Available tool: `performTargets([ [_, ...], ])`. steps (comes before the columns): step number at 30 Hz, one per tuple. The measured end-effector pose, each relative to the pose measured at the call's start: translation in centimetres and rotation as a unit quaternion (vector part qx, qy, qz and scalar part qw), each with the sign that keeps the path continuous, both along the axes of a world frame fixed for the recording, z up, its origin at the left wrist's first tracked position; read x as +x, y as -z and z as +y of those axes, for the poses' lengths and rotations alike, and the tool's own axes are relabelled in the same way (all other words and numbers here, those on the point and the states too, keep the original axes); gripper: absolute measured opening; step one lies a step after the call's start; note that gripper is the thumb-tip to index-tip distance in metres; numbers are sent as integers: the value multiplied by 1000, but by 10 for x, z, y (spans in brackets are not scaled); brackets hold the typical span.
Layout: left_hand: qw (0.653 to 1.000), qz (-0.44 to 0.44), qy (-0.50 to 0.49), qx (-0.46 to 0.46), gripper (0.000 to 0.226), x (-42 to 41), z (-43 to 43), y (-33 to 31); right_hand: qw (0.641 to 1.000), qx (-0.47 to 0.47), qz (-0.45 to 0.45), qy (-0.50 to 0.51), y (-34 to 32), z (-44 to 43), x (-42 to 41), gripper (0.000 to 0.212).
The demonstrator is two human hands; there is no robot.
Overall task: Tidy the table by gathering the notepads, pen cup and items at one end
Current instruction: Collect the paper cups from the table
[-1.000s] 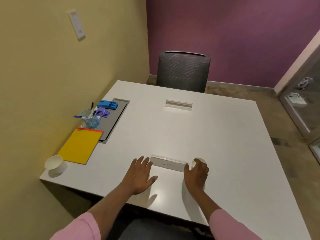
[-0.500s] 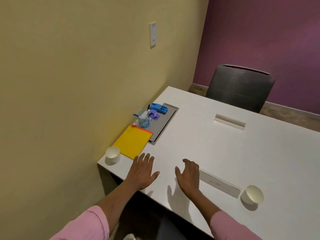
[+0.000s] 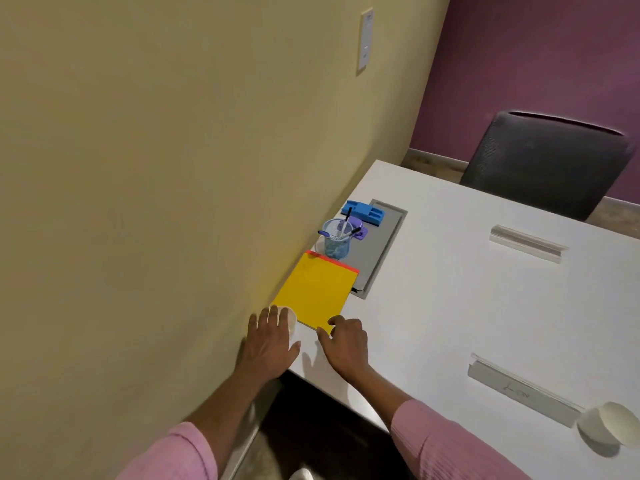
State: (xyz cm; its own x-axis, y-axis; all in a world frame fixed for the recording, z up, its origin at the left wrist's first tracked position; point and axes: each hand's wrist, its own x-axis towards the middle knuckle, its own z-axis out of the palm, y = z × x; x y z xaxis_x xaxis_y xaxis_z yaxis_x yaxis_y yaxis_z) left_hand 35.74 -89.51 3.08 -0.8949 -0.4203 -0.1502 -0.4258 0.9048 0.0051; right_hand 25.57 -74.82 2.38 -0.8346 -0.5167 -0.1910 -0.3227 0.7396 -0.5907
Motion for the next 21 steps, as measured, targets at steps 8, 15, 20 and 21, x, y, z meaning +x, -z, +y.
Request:
performTargets([
  [8,997,35,3,74,78,4,-50,23,999,37,-19,9,12,-66,5,47],
  [15,994,54,28,95,75,11,-58,35,992,117,-30,-23,22,-99,12,38],
  [20,992,74,42,96,71,10,-57,36,992,111,-54,-3,15,-91,12,29],
  [21,991,78,43,96,72,8,-55,33,992,108,-64,6,12,-85,11,30],
])
